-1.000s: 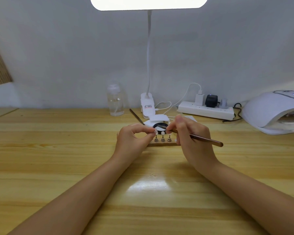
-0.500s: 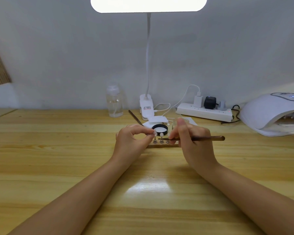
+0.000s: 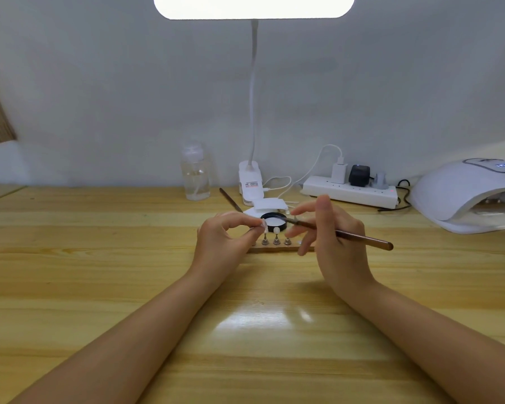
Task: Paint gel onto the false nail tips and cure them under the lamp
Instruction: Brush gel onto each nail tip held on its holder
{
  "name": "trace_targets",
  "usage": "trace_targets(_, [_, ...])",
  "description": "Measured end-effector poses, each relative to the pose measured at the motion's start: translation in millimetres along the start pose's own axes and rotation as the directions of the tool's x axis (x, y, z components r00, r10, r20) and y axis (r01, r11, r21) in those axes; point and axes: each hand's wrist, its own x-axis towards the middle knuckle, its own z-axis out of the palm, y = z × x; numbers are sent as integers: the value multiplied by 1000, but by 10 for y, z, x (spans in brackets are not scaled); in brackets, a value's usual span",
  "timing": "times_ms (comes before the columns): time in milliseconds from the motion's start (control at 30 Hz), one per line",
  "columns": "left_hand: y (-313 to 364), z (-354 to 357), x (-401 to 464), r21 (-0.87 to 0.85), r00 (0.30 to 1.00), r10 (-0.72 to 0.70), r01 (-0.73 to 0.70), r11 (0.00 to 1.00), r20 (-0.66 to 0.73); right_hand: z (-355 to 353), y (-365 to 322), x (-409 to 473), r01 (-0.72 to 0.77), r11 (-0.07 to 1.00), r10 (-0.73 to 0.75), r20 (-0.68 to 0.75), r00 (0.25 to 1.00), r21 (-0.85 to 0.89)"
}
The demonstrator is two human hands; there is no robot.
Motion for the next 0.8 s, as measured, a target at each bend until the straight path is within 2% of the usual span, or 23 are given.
trace_targets(167, [-23,3,-5,-10,1000,8,-8,1000,17,-66,9,6,46,989,-37,62,997,-141])
trace_targets(300, [-6,3,-15,27,994,101,-103,994,47,-38,68,16,130,946,-72,197,978,-298])
trace_targets(400, [14,7,-28,40,987,142,-145,989,73,-9,73,-6,138,952,-75,232,970,-272])
trace_targets(667, [15,29,-42,102,979,179,-188,977,94,-14,74,-8,162,956,-110,213,971,-245])
trace_targets(800, [0,3,-2,176,993,67,-83,981,98,-130,133,92,90,968,-53,158,986,-233])
